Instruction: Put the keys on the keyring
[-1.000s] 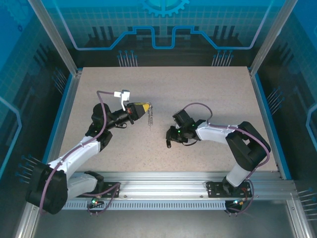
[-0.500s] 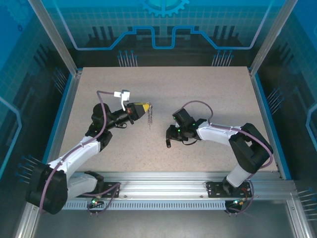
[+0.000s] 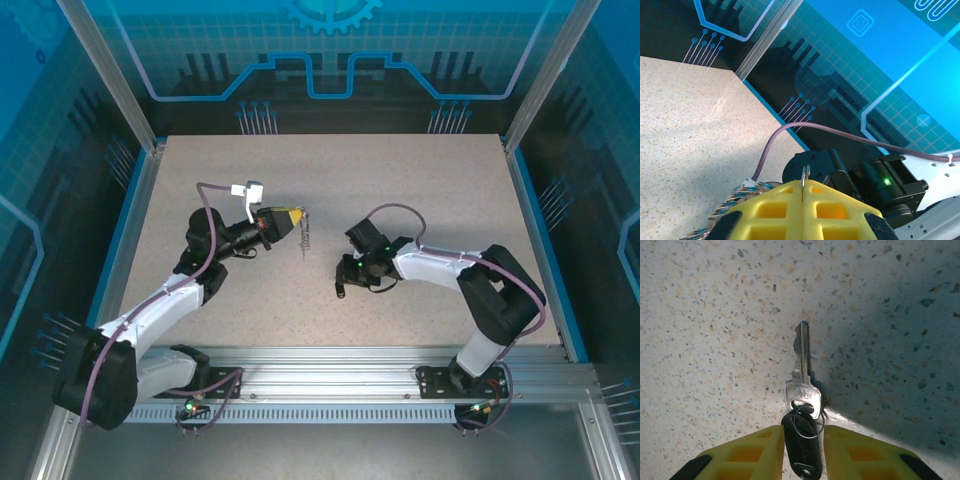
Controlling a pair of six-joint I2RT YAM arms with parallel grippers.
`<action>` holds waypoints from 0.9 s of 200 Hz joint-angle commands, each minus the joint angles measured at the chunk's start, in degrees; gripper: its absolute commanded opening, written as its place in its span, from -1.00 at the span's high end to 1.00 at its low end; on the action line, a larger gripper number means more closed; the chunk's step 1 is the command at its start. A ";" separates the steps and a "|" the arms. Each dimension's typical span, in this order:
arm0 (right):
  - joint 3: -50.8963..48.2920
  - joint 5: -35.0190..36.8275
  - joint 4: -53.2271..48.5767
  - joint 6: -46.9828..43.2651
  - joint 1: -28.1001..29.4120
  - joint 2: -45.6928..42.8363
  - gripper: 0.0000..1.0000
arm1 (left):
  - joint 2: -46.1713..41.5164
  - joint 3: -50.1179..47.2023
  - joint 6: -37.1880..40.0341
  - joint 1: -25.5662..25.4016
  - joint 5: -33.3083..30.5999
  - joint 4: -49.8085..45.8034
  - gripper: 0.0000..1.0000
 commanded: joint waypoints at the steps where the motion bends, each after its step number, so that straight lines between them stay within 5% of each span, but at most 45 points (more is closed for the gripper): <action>1: 0.09 -2.08 0.71 1.71 0.67 1.67 0.42 | -0.04 1.25 0.15 0.33 0.68 2.49 1.00; 85: 0.86 -3.58 2.96 3.06 0.72 4.53 0.45 | 0.00 1.07 0.40 0.33 0.51 2.62 1.00; 180: 3.11 -4.32 5.08 3.70 -0.13 6.45 0.84 | -0.15 0.72 0.30 0.33 0.42 2.90 1.00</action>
